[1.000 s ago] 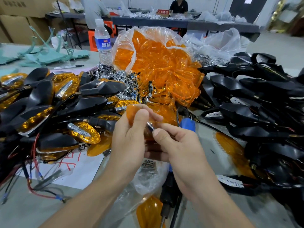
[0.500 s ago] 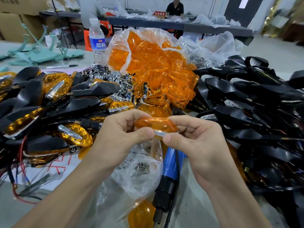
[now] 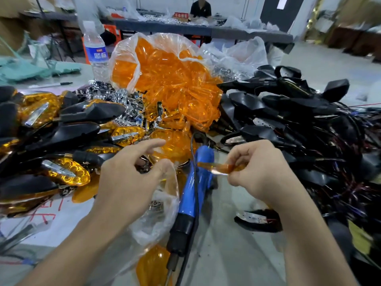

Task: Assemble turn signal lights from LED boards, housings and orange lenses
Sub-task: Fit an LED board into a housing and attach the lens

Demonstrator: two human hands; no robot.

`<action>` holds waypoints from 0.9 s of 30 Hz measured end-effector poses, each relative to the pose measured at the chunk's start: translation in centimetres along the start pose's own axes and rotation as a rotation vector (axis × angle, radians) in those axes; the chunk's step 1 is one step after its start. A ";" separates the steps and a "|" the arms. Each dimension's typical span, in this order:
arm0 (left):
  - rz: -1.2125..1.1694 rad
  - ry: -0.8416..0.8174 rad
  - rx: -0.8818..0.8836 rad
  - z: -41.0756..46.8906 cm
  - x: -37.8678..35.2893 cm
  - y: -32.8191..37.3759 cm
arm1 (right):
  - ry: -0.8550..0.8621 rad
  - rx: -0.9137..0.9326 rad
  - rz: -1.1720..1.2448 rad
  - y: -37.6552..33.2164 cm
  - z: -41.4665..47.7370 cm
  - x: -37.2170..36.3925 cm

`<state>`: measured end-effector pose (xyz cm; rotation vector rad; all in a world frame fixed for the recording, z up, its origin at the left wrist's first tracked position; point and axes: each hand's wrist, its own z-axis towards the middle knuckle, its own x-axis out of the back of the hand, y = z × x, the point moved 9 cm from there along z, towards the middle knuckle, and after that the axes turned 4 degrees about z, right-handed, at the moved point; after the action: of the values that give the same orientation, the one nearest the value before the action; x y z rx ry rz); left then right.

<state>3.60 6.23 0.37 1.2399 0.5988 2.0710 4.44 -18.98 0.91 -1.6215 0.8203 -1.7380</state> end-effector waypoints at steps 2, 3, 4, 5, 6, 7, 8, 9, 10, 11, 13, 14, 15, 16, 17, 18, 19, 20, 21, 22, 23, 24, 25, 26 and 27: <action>0.017 0.014 0.013 0.1 0.1 -0.5 | -0.081 -0.013 -0.205 0.2 -0.1 -0.4; 0.038 0.007 0.016 0.0 -0.1 -0.7 | -0.139 -0.028 -0.253 0.4 -0.3 -0.7; 0.066 -0.006 0.018 0.0 -0.3 -0.7 | -0.201 -0.050 -0.292 0.6 -0.6 -1.0; 0.091 -0.017 0.020 0.0 -0.5 -0.7 | -0.259 -0.074 -0.315 0.9 -0.9 -1.2; 0.105 -0.026 0.021 -0.1 -0.7 -0.8 | -0.290 -0.088 -0.300 1.0 -1.2 -1.1; 0.108 -0.033 0.020 -0.1 -0.9 -0.7 | -0.247 -0.081 -0.225 0.8 -1.1 -0.7; 0.106 -0.038 0.015 -0.1 -1.0 -0.5 | -0.108 -0.044 -0.100 0.2 -0.8 0.6; 0.102 -0.040 0.006 -0.1 -1.1 -0.3 | 0.124 0.009 0.017 -0.1 -0.6 2.9; 0.100 -0.041 -0.003 -0.1 -1.1 -0.1 | 0.381 0.046 0.058 -0.1 -0.8 5.3; 0.096 -0.042 -0.009 -0.2 -1.1 0.0 | 0.563 0.048 0.014 0.1 -1.1 6.8; 0.098 -0.053 -0.019 -0.2 -1.3 0.1 | 0.564 -0.035 -0.218 1.4 -0.2 6.5; 0.108 -0.058 -0.024 -0.2 -1.3 0.1 | 0.476 -0.088 -0.343 2.1 0.5 5.4; 0.122 -0.061 -0.026 -0.2 -1.3 0.1 | 0.421 -0.107 -0.420 2.6 1.0 4.5; 0.129 -0.063 -0.027 -0.2 -1.3 0.1 | 0.427 -0.091 -0.445 2.8 1.2 4.0; 0.132 -0.062 -0.030 -0.2 -1.3 0.1 | 0.473 -0.068 -0.445 2.6 1.1 3.9; 0.133 -0.061 -0.031 -0.3 -1.2 0.0 | 0.522 -0.059 -0.447 2.5 1.2 4.1; 0.133 -0.059 -0.028 -0.3 -1.2 0.0 | 0.543 -0.060 -0.465 2.3 1.2 4.1; 0.133 -0.060 -0.023 -0.3 -1.2 -0.2 | 0.542 -0.052 -0.475 2.2 1.3 4.0; 0.133 -0.060 -0.014 -0.3 -1.2 -0.3 | 0.540 -0.036 -0.444 2.4 1.4 3.8; 0.129 -0.058 -0.006 -0.2 -1.2 -0.5 | 0.531 -0.020 -0.360 2.5 1.3 3.7; 0.121 -0.051 0.005 -0.2 -1.1 -0.6 | 0.517 -0.004 -0.248 2.5 1.1 3.7; 0.106 -0.044 0.016 -0.1 -1.0 -0.7 | 0.520 0.033 -0.141 2.1 0.7 3.8; 0.085 -0.036 0.023 -0.1 -0.9 -0.7 | 0.538 0.096 -0.072 0.9 0.1 3.9; 0.059 -0.035 0.026 -0.2 -0.9 -0.8 | 0.572 0.182 -0.039 -0.6 -0.7 4.0; 0.004 -0.040 0.028 -0.2 -1.0 -0.9 | 0.613 0.280 -0.039 -2.5 -1.8 3.8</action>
<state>4.04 6.13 -0.86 1.2961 0.6098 2.0426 2.40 -20.43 5.11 -0.9293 0.7637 -2.3004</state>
